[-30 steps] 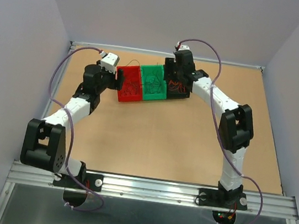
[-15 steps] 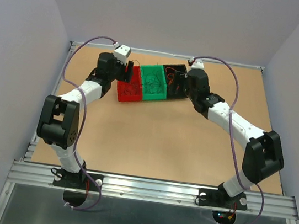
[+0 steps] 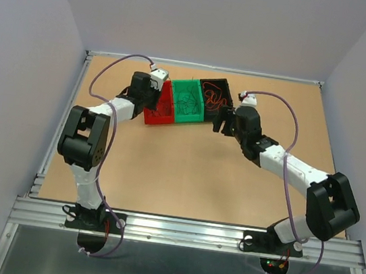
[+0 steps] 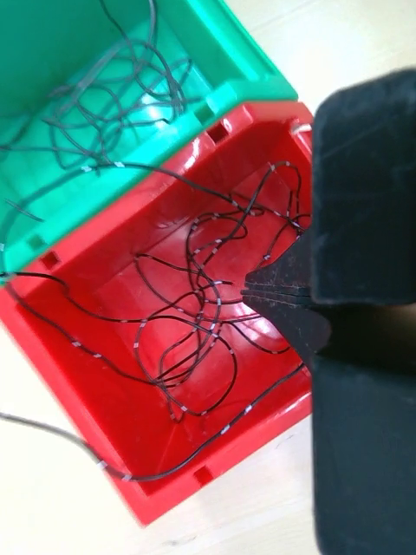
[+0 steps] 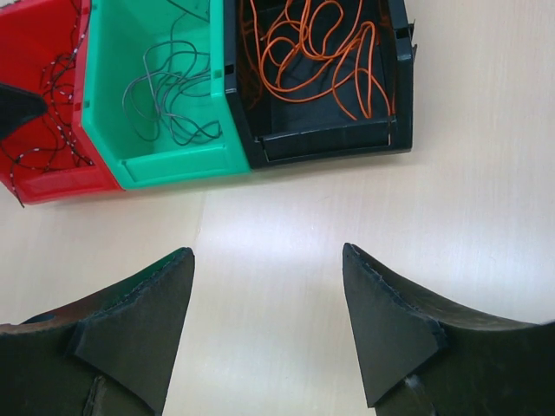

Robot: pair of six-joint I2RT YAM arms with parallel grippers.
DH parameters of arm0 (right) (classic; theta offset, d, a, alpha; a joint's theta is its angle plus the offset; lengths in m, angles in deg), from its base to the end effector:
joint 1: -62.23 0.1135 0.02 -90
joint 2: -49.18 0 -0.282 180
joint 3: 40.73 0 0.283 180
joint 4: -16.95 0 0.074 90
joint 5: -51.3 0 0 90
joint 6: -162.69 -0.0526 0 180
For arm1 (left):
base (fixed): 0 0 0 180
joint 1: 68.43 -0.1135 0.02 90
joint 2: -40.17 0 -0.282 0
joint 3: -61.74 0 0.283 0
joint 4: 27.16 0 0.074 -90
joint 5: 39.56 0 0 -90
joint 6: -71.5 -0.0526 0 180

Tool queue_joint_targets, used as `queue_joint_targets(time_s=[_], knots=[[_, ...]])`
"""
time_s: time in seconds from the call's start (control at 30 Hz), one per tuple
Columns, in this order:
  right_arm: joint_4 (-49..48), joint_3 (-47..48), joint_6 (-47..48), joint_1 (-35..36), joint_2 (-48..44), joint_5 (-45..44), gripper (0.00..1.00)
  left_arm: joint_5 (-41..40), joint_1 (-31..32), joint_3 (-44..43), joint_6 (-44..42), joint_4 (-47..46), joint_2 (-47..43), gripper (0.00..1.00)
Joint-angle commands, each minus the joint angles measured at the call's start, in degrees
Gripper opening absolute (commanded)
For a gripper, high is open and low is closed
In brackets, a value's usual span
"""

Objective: Untangle the cables

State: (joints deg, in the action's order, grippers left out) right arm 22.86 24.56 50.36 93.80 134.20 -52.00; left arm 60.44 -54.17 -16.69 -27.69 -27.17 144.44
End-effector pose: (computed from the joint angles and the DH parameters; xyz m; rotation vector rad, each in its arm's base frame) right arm 0.3256 0.1859 0.2447 -0.0150 2.0244 0.3660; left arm 0.4411 -0.1215 0.2086 0.5187 1.9543 -0.2324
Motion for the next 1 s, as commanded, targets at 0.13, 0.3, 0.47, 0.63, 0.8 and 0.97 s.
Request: queue_joint_targets(time_s=[0.13, 0.3, 0.47, 0.63, 0.8, 0.97], knots=[[-7.7, -6.4, -0.5, 0.2, -7.2, -0.8, 0.74, -0.1, 0.0, -3.8, -2.1, 3.8, 3.4, 0.0], [-9.6, -11.5, 0.8, 0.2, -11.4, -0.5, 0.75, 0.9, 0.2, 3.9, -1.9, -3.3, -6.6, 0.18], [-16.3, -18.3, 3.2, 0.2, -17.2, 2.9, 0.92, 2.4, 0.2, 12.0, -2.6, -9.7, -17.9, 0.53], [-21.9, -23.3, 4.7, 0.2, -23.0, 6.3, 0.98, 3.3, 0.2, 18.3, -3.2, -14.4, -29.6, 0.66], [-26.2, -28.1, 5.9, 0.2, -26.9, 4.3, 1.0, 2.8, 0.2, 27.0, -4.1, -21.3, -40.2, 0.77], [-30.1, -34.0, 5.5, 0.2, -33.1, -5.6, 1.0, -0.7, -0.9, 36.1, 1.9, -32.1, -49.3, 0.99]])
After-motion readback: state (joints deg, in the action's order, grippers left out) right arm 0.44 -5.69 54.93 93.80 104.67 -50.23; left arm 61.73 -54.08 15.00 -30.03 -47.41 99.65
